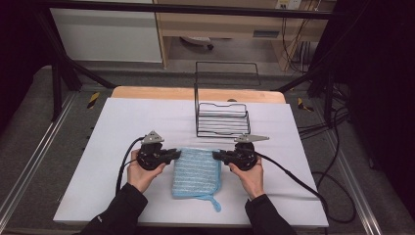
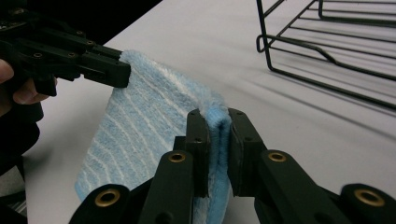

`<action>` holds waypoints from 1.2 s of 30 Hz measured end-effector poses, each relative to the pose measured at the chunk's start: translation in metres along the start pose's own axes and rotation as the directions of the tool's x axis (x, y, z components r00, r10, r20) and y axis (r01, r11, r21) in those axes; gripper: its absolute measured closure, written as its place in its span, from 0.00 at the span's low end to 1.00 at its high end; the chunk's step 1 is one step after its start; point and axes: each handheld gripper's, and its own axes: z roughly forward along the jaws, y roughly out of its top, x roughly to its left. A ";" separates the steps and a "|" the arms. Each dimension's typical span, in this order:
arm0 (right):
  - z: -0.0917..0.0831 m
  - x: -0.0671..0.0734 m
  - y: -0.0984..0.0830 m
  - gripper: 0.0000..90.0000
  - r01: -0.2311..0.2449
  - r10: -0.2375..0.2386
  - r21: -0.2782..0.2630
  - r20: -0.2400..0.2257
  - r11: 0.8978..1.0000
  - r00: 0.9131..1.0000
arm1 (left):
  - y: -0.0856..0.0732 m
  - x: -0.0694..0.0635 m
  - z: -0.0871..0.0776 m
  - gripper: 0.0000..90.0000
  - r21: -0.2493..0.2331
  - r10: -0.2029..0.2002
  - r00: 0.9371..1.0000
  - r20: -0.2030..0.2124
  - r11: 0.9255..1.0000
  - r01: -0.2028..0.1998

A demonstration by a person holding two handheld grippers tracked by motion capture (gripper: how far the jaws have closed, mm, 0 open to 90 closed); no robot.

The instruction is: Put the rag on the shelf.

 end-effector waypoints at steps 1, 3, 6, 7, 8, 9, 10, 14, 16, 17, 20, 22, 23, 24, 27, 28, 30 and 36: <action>0.000 0.000 0.000 0.90 0.000 0.000 0.000 0.000 1.000 1.000 | 0.001 -0.001 -0.001 0.89 -0.008 0.006 1.000 -0.003 1.000 -0.006; -0.004 0.003 0.003 0.90 0.014 -0.014 -0.014 0.004 1.000 1.000 | 0.003 -0.004 -0.004 0.89 -0.020 0.010 1.000 -0.003 1.000 -0.010; -0.008 0.005 0.006 0.90 0.038 -0.038 -0.028 0.012 0.999 0.999 | 0.005 -0.008 -0.007 0.89 -0.038 0.021 1.000 -0.013 0.999 -0.021; -0.008 0.005 0.006 0.90 0.038 -0.038 -0.028 0.012 0.999 0.999 | 0.006 -0.009 -0.008 0.89 -0.043 0.025 1.000 -0.014 0.999 -0.025; -0.010 0.006 0.007 0.90 0.045 -0.044 -0.033 0.013 0.998 0.999 | 0.006 -0.010 -0.009 0.89 -0.050 0.025 1.000 -0.013 0.998 -0.026; -0.011 0.006 0.008 0.90 0.048 -0.047 -0.037 0.015 0.998 0.999 | 0.007 -0.011 -0.010 0.89 -0.055 0.028 1.000 -0.013 0.998 -0.029; -0.013 0.007 0.009 0.90 0.051 -0.050 -0.040 0.016 0.998 0.999 | 0.008 -0.013 -0.011 0.89 -0.061 0.031 0.999 -0.013 0.998 -0.032; -0.018 0.010 0.012 0.90 0.077 -0.076 -0.058 0.026 0.995 0.997 | 0.011 -0.018 -0.016 0.89 -0.085 0.049 0.999 -0.020 0.995 -0.050; -0.021 0.012 0.014 0.90 0.085 -0.083 -0.063 0.029 0.994 0.996 | 0.012 -0.019 -0.018 0.89 -0.095 0.052 0.998 -0.019 0.994 -0.054; -0.023 0.013 0.016 0.90 0.098 -0.096 -0.072 0.033 0.993 0.995 | 0.012 -0.020 -0.019 0.89 -0.100 0.053 0.998 -0.019 0.993 -0.055; -0.026 0.015 0.018 0.90 0.107 -0.104 -0.080 0.036 0.991 0.994 | 0.014 -0.022 -0.022 0.89 -0.113 0.055 0.998 -0.018 0.992 -0.057; -0.028 0.017 0.019 0.90 0.112 -0.109 -0.085 0.041 0.990 0.993 | 0.015 -0.024 -0.023 0.89 -0.123 0.057 0.998 -0.018 0.991 -0.058; -0.029 0.017 0.020 0.90 0.118 -0.115 -0.089 0.044 0.989 0.992 | 0.016 -0.025 -0.024 0.89 -0.128 0.059 0.998 -0.017 0.990 -0.061; -0.031 0.018 0.021 0.90 0.121 -0.117 -0.093 0.044 0.988 0.992 | 0.016 -0.026 -0.025 0.89 -0.136 0.060 0.998 -0.018 0.989 -0.062; -0.037 0.020 0.024 0.90 0.130 -0.126 -0.112 0.049 0.985 0.991 | 0.019 -0.029 -0.028 0.89 -0.153 0.068 0.998 -0.016 0.986 -0.069; -0.038 0.020 0.024 0.90 0.135 -0.130 -0.115 0.050 0.984 0.990 | 0.020 -0.031 -0.030 0.89 -0.163 0.074 0.997 -0.018 0.984 -0.076; -0.041 0.022 0.026 0.90 0.142 -0.137 -0.126 0.053 0.982 0.989 | 0.021 -0.032 -0.031 0.89 -0.169 0.077 0.997 -0.018 0.983 -0.079; -0.049 0.029 0.031 0.90 0.167 -0.159 -0.152 0.066 0.974 0.985 | 0.025 -0.036 -0.036 0.89 -0.200 0.087 0.996 -0.024 0.976 -0.090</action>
